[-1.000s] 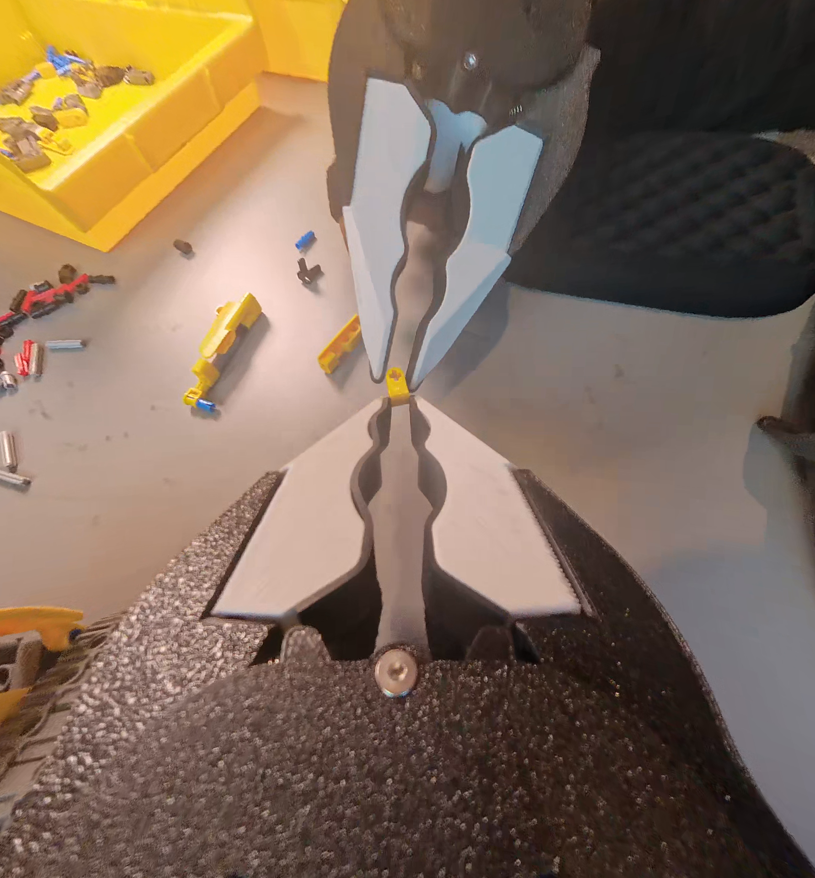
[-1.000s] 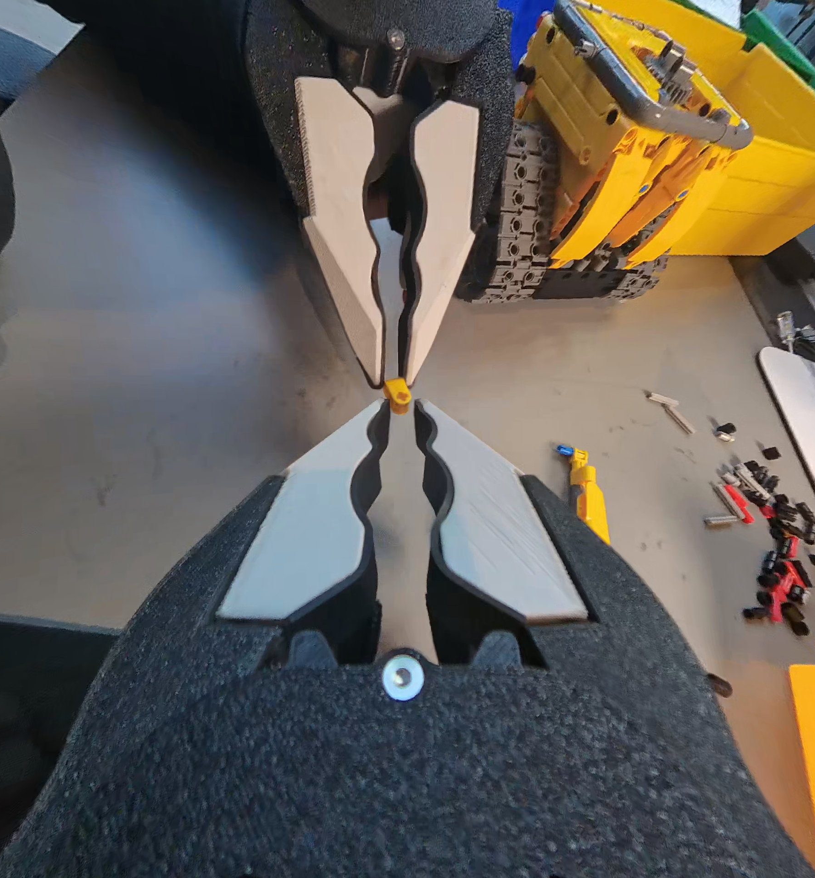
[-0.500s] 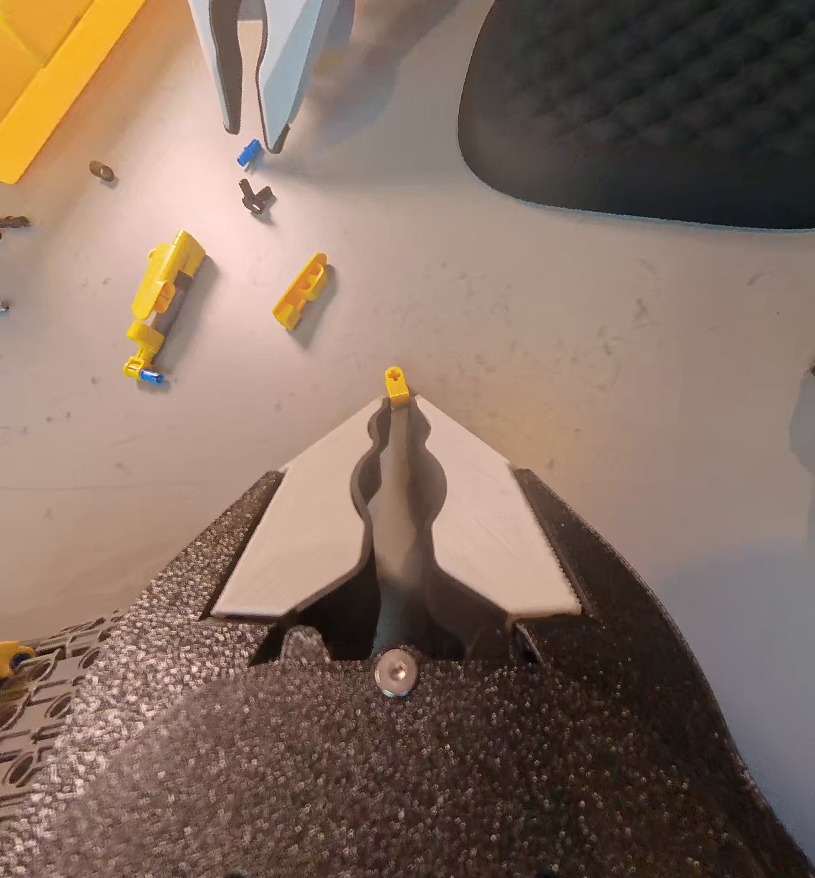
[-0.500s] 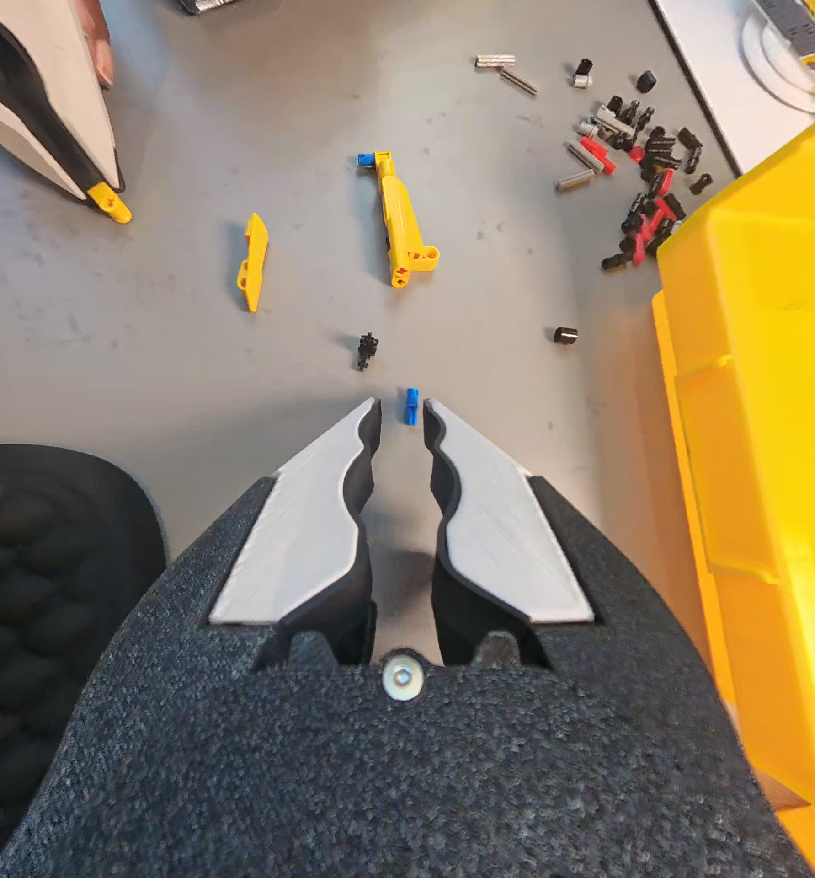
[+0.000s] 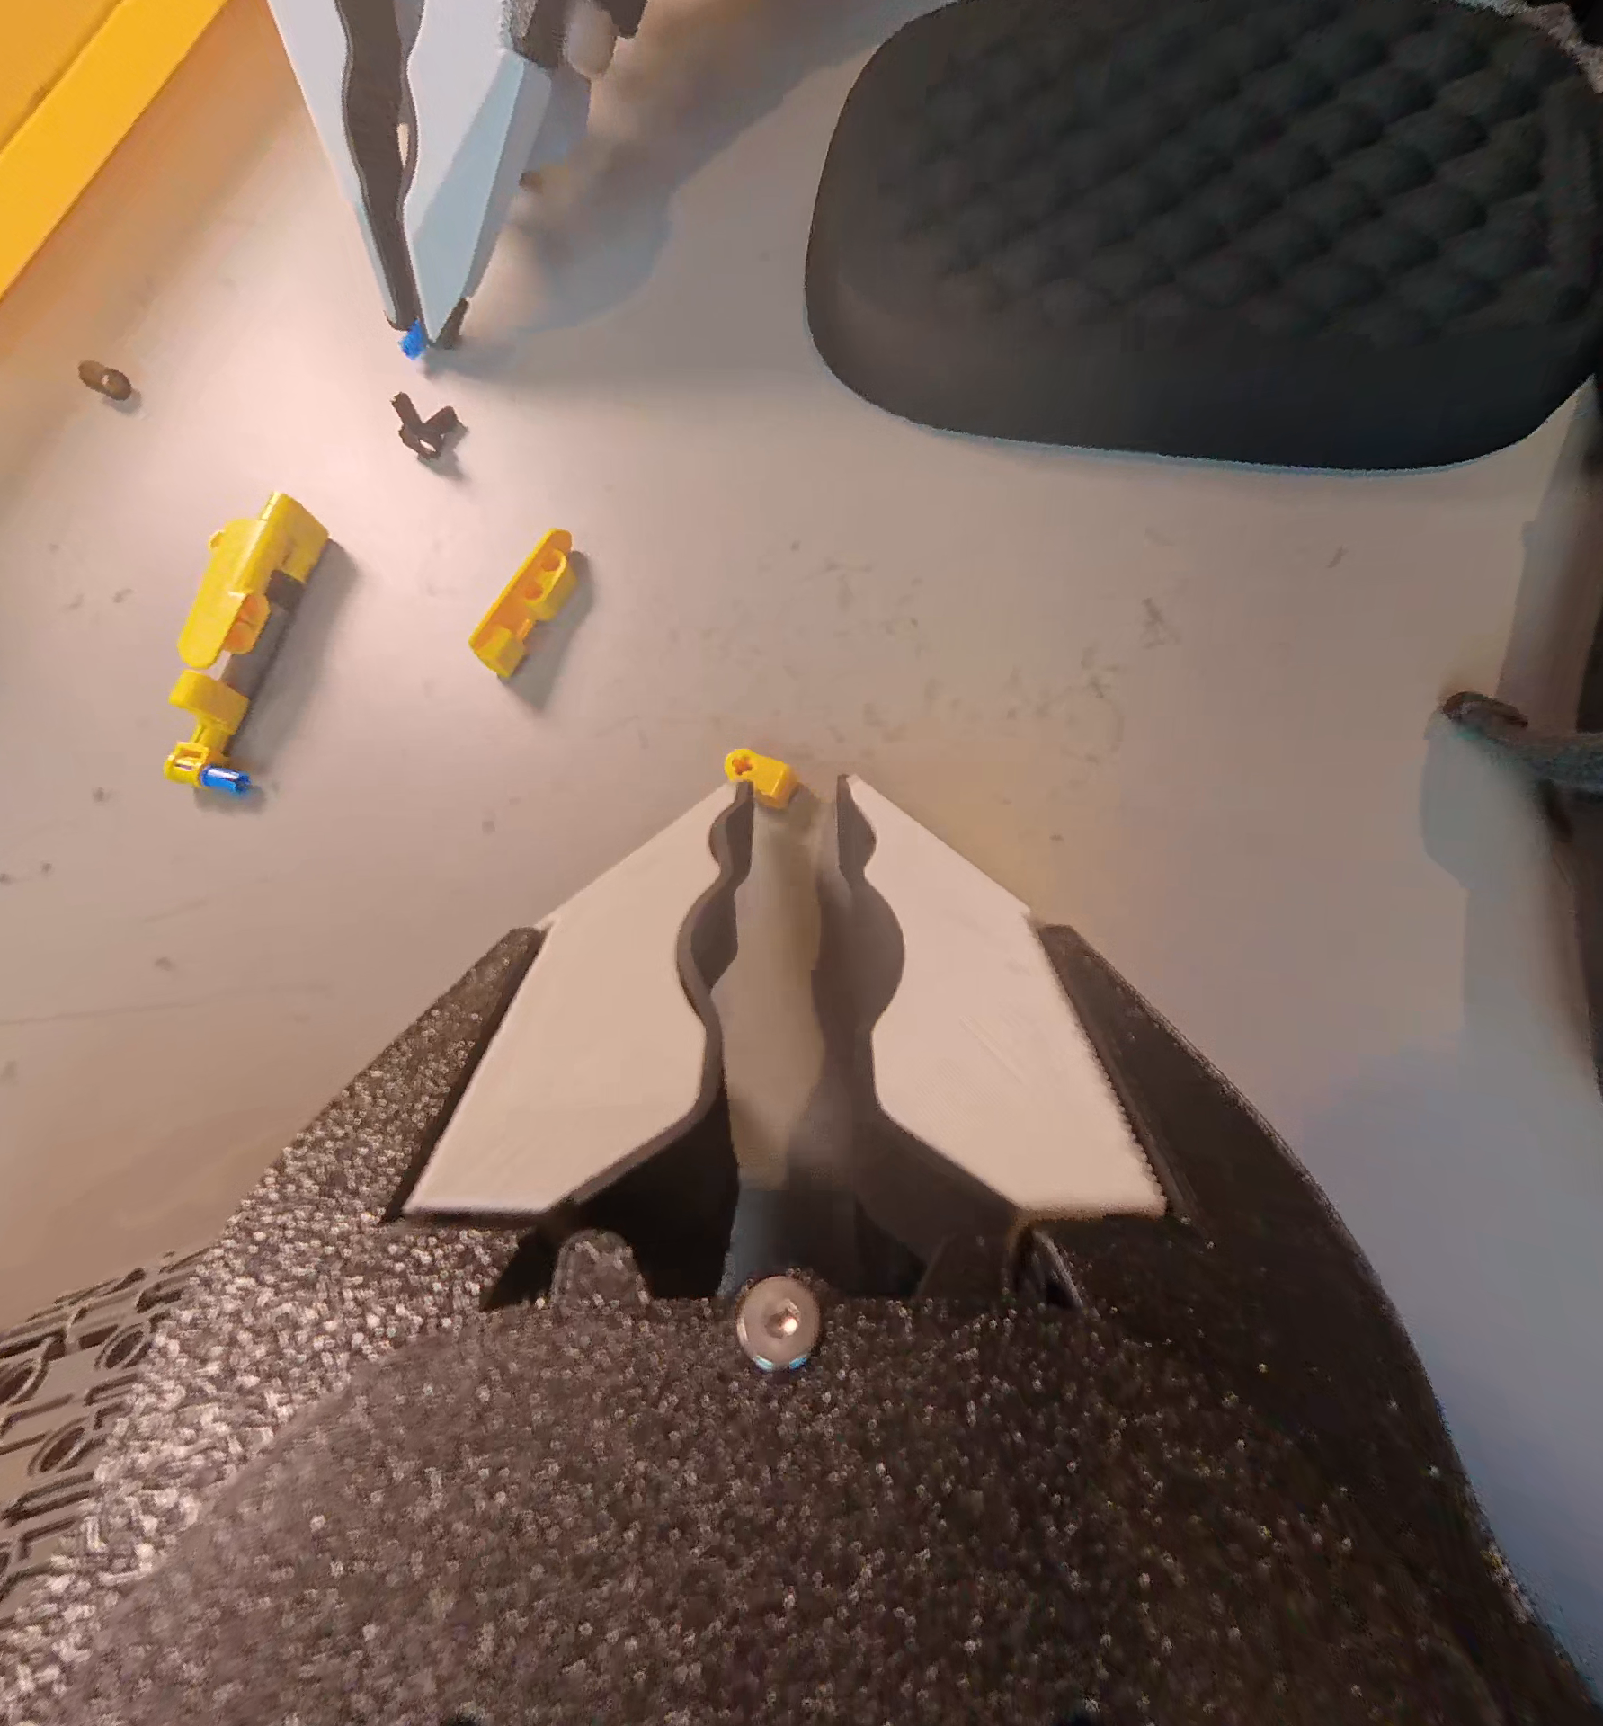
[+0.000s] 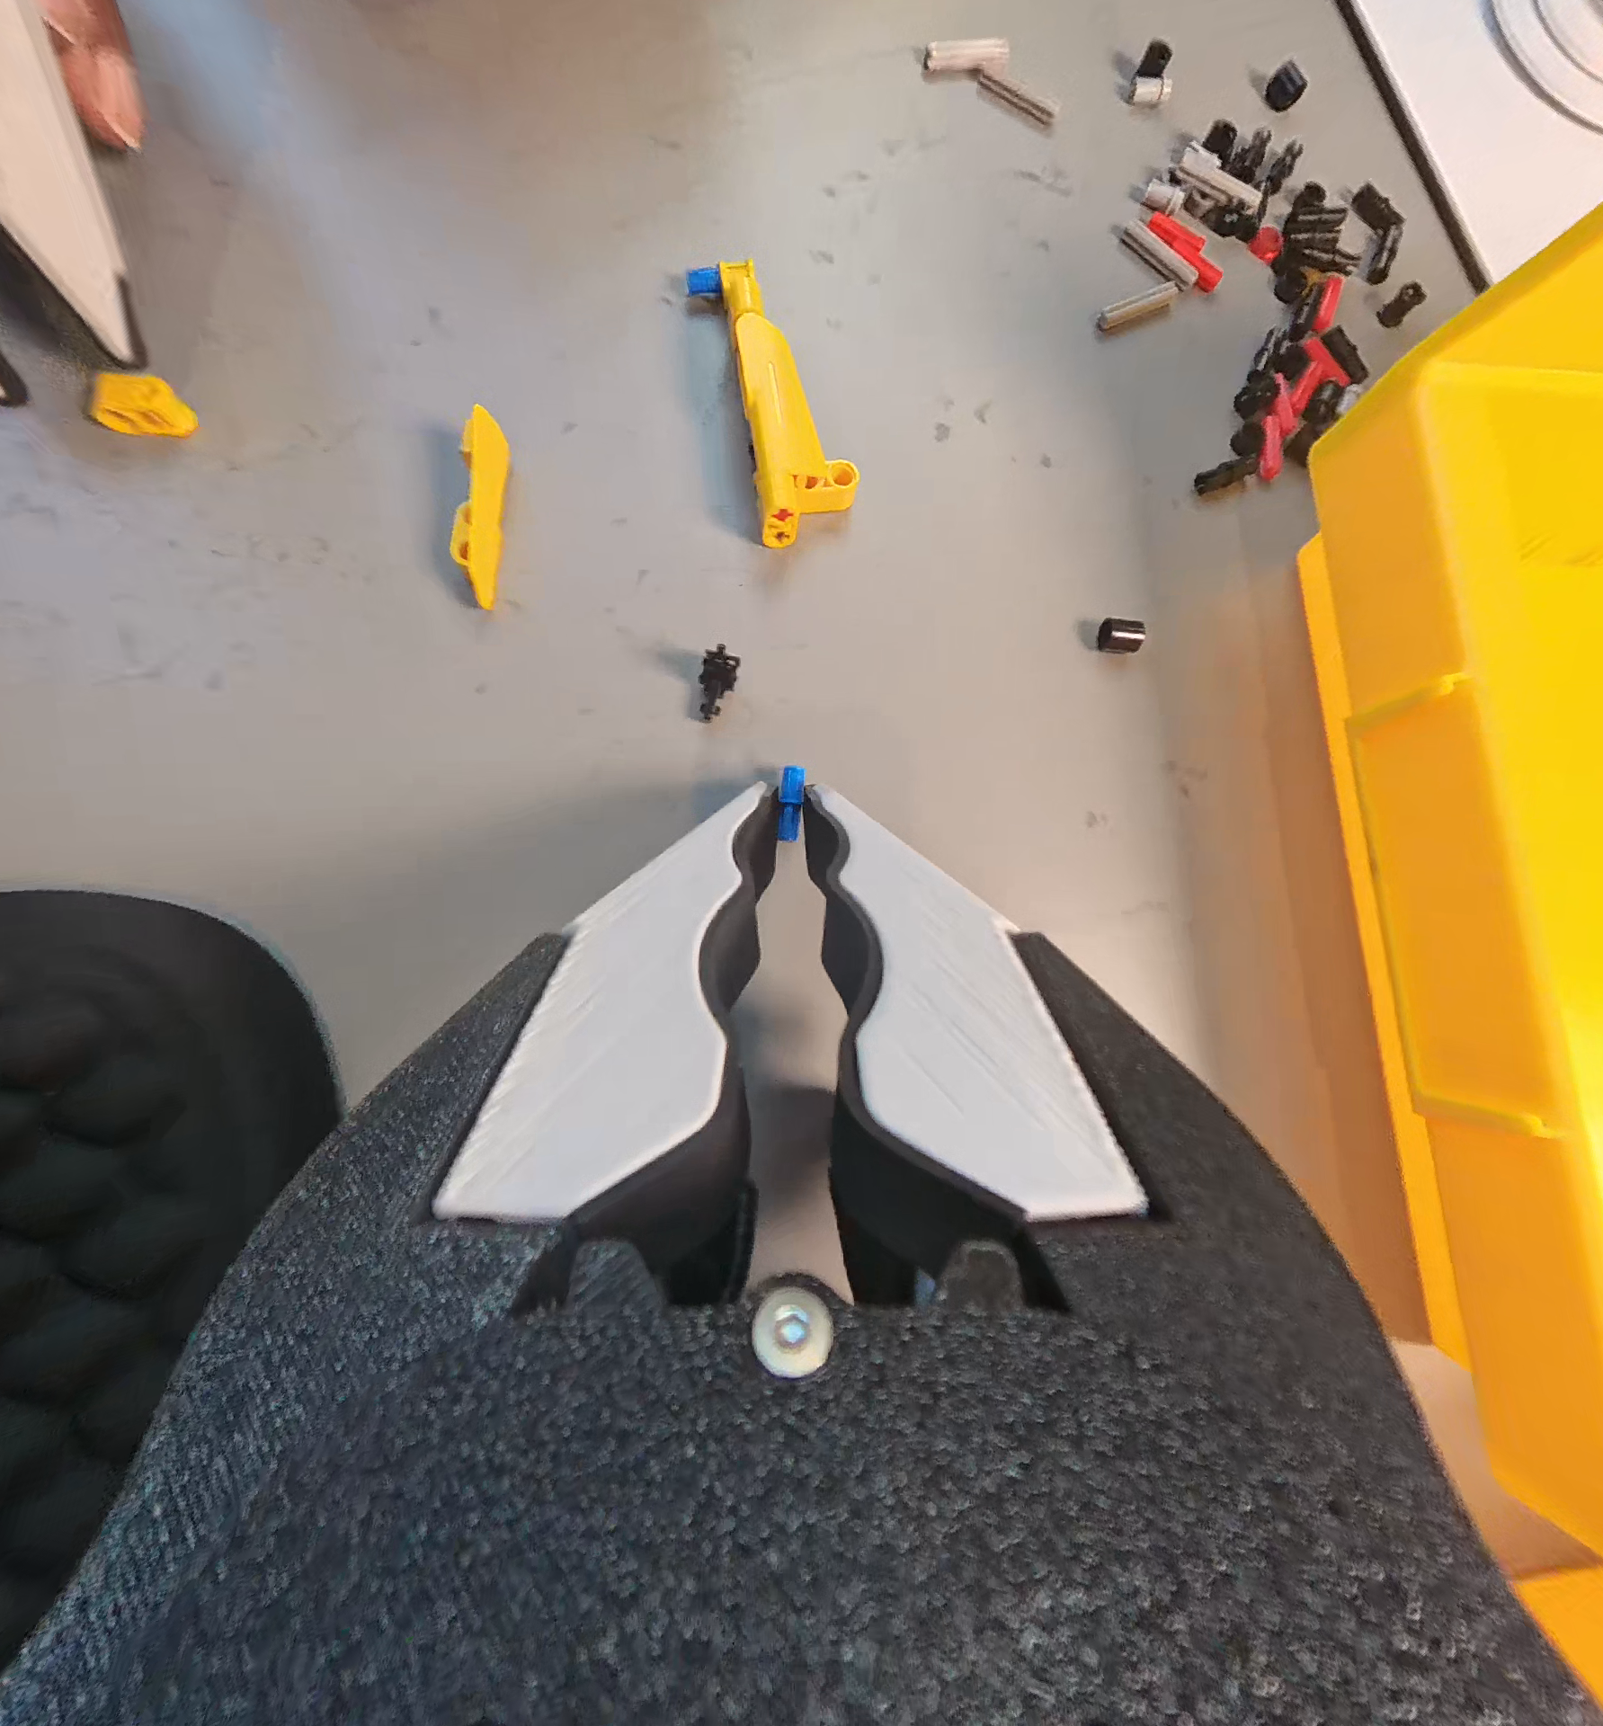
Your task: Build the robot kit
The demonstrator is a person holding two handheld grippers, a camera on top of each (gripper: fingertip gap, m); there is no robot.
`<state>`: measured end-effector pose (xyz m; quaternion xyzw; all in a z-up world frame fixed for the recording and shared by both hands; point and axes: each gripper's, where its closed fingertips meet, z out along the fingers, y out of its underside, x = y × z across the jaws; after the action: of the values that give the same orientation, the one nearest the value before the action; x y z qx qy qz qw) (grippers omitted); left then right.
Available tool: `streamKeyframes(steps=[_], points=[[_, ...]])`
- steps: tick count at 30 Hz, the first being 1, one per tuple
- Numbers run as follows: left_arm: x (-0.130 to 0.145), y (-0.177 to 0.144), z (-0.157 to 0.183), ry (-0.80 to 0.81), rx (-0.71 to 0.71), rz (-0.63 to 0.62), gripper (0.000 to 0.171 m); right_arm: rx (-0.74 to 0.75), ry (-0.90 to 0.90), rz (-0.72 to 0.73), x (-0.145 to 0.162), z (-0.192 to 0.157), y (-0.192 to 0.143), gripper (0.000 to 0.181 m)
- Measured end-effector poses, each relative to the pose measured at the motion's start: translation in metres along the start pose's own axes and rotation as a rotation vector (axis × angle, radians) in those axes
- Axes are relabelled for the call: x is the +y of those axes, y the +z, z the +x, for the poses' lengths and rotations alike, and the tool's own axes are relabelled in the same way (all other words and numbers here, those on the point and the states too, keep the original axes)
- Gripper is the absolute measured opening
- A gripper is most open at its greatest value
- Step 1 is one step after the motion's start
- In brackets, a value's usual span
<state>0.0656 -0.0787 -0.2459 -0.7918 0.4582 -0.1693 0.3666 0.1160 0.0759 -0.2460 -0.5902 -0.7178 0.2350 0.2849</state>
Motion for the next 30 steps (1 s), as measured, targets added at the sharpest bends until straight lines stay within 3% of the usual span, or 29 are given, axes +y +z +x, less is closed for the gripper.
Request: streamKeyframes(steps=[2,8,13,19,23,30], points=[[-0.006,-0.005,0.002,-0.006,0.018,0.045,0.017,-0.053,-0.001,0.111,-0.018,-0.01,-0.01,0.005],[-0.041,-0.036,-0.015,-0.147,0.014,0.311,0.019,-0.211,-0.038,0.607,-0.118,-0.061,-0.047,0.005],[-0.073,-0.066,-0.027,-0.307,0.073,0.573,0.02,-0.336,0.068,0.872,-0.17,-0.096,-0.054,0.005],[-0.086,-0.082,-0.027,-0.296,0.07,0.685,0.017,-0.45,0.161,0.925,-0.184,-0.113,-0.043,0.006],[-0.086,-0.085,-0.027,-0.287,0.06,0.69,0.003,-0.463,0.182,0.935,-0.182,-0.112,-0.042,0.005],[-0.085,-0.092,-0.031,-0.302,0.055,0.715,0.0,-0.469,0.198,0.951,-0.18,-0.108,-0.045,0.005]])
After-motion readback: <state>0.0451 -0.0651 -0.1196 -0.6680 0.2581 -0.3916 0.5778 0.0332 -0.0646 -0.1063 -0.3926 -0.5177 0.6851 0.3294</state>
